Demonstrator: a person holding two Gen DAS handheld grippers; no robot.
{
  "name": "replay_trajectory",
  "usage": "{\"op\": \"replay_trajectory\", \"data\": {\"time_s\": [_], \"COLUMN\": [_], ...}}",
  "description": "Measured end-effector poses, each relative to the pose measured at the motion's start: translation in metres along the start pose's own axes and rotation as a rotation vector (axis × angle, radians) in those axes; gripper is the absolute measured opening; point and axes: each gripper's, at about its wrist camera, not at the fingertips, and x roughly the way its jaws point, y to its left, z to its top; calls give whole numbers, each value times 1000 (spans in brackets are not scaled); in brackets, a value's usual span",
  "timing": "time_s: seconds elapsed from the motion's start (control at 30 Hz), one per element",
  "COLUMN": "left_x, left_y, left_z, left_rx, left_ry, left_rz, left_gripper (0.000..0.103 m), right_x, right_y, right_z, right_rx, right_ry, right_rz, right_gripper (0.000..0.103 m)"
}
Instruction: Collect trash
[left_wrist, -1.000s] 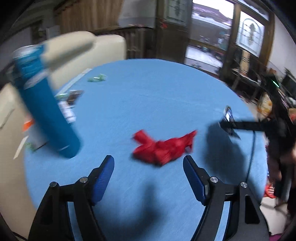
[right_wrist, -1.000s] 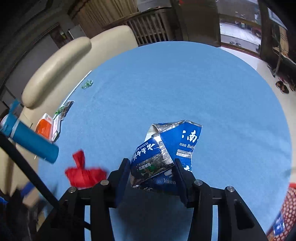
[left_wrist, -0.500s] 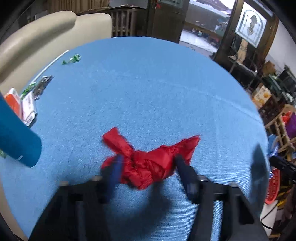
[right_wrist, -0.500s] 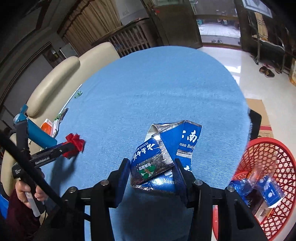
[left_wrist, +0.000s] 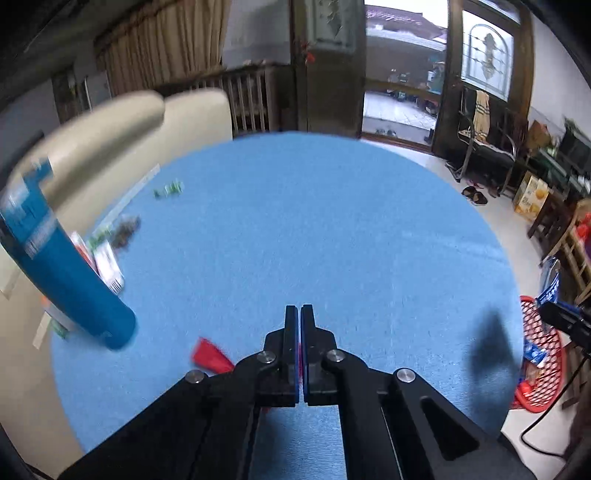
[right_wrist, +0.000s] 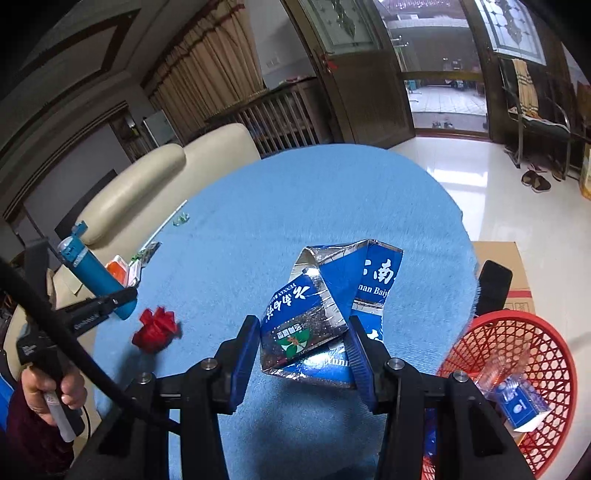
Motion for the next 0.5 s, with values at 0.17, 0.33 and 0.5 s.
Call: {"op": "replay_trajectory", "data": {"time_s": [0.17, 0.33, 0.5], "left_x": [4, 13, 15], "left_y": [15, 47, 55], "left_z": [-5, -31, -49], "left_rx": [-22, -61, -25], "left_ry": [28, 101, 123], "left_rz": [-19, 29, 22], "left_gripper": [1, 54, 65], "right_x": [-11, -21, -16], "right_y": [-6, -18, -23], "right_z": [-5, -11, -15], "right_rx": [7, 19, 39], "right_ry": [-11, -15, 3], "right_rz": [-10, -16, -9], "right_gripper": [50, 50, 50]}}
